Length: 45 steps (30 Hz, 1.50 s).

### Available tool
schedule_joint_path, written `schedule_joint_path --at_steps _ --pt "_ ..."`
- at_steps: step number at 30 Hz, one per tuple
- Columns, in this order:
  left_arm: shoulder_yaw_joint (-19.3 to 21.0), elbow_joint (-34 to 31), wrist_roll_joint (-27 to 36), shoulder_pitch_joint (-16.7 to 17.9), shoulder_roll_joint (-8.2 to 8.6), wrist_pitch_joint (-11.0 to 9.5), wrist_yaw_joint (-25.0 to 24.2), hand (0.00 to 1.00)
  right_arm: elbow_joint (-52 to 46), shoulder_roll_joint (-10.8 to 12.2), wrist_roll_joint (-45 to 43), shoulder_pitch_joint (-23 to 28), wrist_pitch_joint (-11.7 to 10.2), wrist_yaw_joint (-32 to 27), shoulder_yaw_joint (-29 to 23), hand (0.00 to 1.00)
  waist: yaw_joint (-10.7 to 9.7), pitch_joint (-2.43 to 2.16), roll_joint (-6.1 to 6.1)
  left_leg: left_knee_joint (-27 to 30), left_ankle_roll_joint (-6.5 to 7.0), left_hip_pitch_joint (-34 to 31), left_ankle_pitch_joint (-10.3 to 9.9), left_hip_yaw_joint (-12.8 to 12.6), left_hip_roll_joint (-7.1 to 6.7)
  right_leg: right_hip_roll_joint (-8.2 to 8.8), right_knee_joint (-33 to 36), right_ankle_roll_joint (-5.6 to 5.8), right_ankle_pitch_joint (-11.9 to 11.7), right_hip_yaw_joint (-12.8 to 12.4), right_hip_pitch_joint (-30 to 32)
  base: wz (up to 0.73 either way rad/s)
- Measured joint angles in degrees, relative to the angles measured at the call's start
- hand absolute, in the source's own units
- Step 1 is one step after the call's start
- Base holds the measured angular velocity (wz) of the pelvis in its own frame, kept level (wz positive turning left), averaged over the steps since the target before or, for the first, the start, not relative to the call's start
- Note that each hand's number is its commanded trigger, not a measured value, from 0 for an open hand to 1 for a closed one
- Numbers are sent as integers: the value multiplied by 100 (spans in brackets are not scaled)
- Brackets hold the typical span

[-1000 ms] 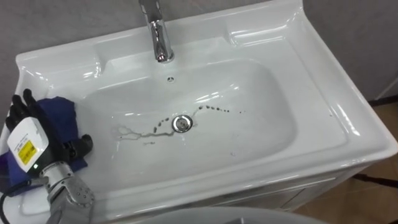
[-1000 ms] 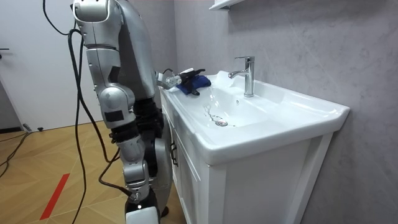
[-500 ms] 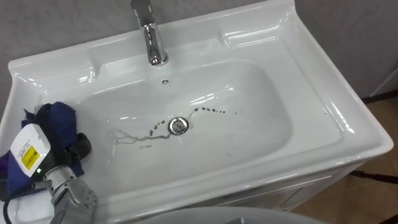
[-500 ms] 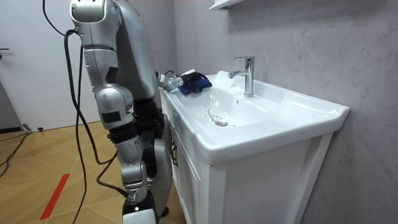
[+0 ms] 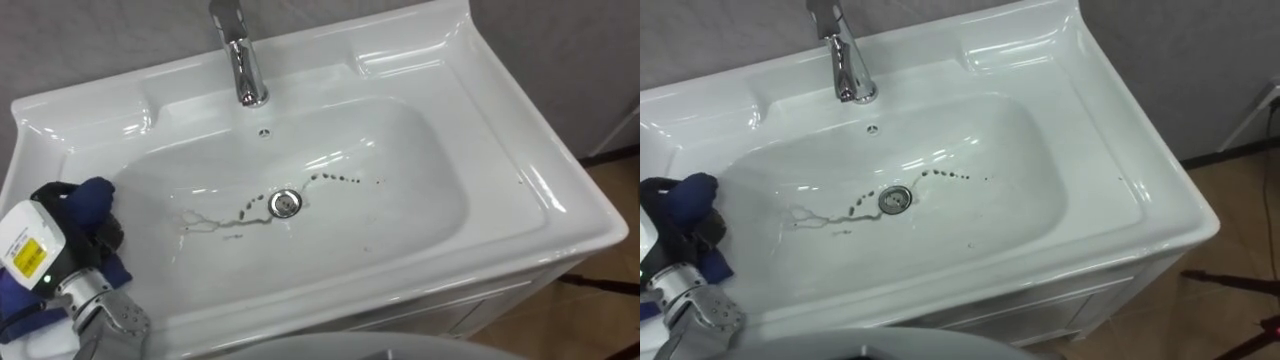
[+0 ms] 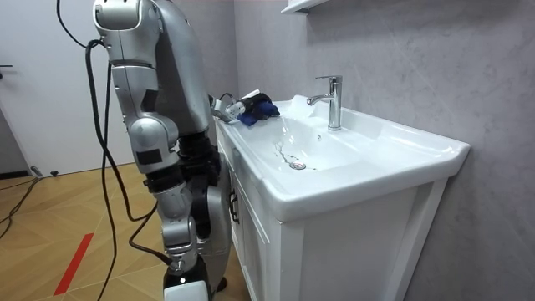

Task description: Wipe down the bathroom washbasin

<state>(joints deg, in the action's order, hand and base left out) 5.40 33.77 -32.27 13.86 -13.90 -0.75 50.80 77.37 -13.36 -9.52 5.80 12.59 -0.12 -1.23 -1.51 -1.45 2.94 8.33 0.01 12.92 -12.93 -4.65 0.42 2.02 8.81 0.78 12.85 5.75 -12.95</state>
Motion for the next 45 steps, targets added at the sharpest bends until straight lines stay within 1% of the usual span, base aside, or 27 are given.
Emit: schedule_joint_path --at_steps 14,20,21,22,23,24,25,27,29,31,33,37,39,41,43,45 --pt "14 -15 11 -2 28 2 -7 100 1 11 30 -3 0 -52 0 0 -24 0 -2 -9 0 18 0 6 0 7 -4 0 0 15 -9 0" --pt "14 -114 3 -19 67 49 -35 100 -6 15 46 -22 -4 -17 69 0 -23 -8 -33 -6 0 -10 0 6 -12 21 -1 5 3 58 -4 3" --pt "38 -132 -41 -51 91 53 -63 100 -9 21 45 -22 -5 12 96 0 -21 -8 -46 -5 0 -26 0 11 -14 24 -3 6 4 84 -2 11" --pt "132 -250 -130 -52 158 75 -153 100 -9 32 49 -21 -10 38 102 0 -9 -7 -61 -5 0 -34 0 18 -16 26 -8 8 5 96 0 9" --pt "162 -326 -145 -51 192 109 -190 100 -12 41 55 -21 -15 45 105 0 -4 -6 -75 -5 0 -35 0 24 -17 27 -9 9 5 97 2 6" --pt "168 -443 -212 -39 217 195 -243 100 -29 55 87 -23 -44 58 110 0 1 -6 -97 0 0 -47 0 41 -18 30 -18 9 6 121 2 10" --pt "156 -527 -248 -32 224 230 -273 100 -53 68 110 -18 -74 61 111 0 -6 4 -123 19 0 -73 0 78 -27 40 -22 10 6 161 2 13" --pt "134 -602 -283 -80 223 236 -314 100 -54 87 136 -24 -140 56 114 0 -9 6 -143 48 1 -134 -1 126 -36 52 -25 14 4 220 18 17" --pt "114 -753 -296 -72 225 246 -397 100 -50 112 137 -26 -207 49 177 0 -38 20 -169 108 1 -215 -1 203 -52 72 -26 17 5 307 32 23" --pt "111 -1036 -333 -60 289 271 -564 100 -50 150 135 -19 -309 48 322 0 -16 69 -202 131 1 -236 -1 298 -65 80 -32 22 8 386 34 20" --pt "94 -1164 -333 -54 364 272 -635 100 -50 162 154 -20 -328 45 446 0 17 89 -211 130 1 -244 -1 323 -69 81 -36 22 8 398 34 7" --pt "-20 -1296 -335 -51 452 260 -639 100 -49 230 189 -16 -395 24 478 0 21 91 -219 128 1 -289 0 386 -82 84 -81 27 5 447 24 8" --pt "-90 -1357 -334 -33 462 260 -641 100 -48 247 224 -16 -438 29 508 0 22 93 -219 126 1 -290 0 399 -82 84 -85 27 5 445 18 5" --pt "-166 -1438 -334 -5 480 241 -644 100 -49 257 224 -18 -479 27 508 0 23 106 -224 125 1 -291 0 404 -82 84 -86 27 5 444 15 2" --pt "-247 -1514 -334 -3 537 174 -647 100 -48 263 225 -17 -561 30 518 0 22 135 -233 125 1 -295 0 407 -82 83 -86 27 5 446 14 0" --pt "-297 -1557 -335 -1 593 104 -648 100 -43 267 226 -17 -568 34 518 0 17 145 -238 126 1 -329 0 408 -82 84 -87 27 5 452 25 0"
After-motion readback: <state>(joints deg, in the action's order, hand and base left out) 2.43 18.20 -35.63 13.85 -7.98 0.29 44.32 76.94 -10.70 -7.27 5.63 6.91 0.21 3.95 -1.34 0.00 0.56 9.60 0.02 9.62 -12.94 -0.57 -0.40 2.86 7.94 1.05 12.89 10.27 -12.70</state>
